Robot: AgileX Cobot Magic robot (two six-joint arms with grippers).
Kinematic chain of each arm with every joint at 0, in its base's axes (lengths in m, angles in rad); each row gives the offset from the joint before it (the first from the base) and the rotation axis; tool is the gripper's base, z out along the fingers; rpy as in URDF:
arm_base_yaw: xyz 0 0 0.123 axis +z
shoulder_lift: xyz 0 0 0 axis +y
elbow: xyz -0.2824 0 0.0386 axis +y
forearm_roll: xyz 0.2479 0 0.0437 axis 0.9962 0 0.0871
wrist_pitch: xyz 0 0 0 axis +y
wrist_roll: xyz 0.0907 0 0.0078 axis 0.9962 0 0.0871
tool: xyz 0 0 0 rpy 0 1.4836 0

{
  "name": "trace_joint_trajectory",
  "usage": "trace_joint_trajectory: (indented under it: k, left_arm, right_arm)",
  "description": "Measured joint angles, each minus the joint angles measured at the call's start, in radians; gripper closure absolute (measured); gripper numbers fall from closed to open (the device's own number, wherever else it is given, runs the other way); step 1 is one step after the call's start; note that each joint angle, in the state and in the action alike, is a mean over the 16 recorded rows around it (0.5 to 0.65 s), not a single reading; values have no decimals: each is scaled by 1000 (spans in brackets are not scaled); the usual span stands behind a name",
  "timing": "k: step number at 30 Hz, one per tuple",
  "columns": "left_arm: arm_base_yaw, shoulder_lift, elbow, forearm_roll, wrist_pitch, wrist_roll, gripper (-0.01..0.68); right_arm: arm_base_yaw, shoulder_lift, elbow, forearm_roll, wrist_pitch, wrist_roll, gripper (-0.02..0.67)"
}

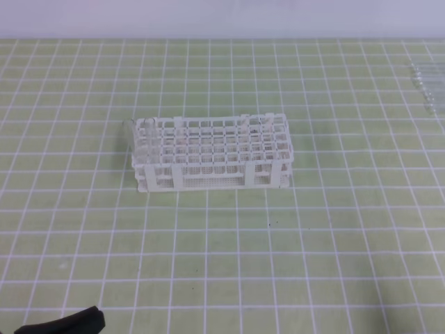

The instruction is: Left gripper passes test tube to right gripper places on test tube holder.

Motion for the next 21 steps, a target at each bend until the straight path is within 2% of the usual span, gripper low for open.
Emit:
trace_joint_trajectory:
  k: [21]
  left_arm:
    - [1, 0, 1, 2, 26, 12, 675]
  right_arm:
    - [0, 0, 0, 97, 15, 0, 664]
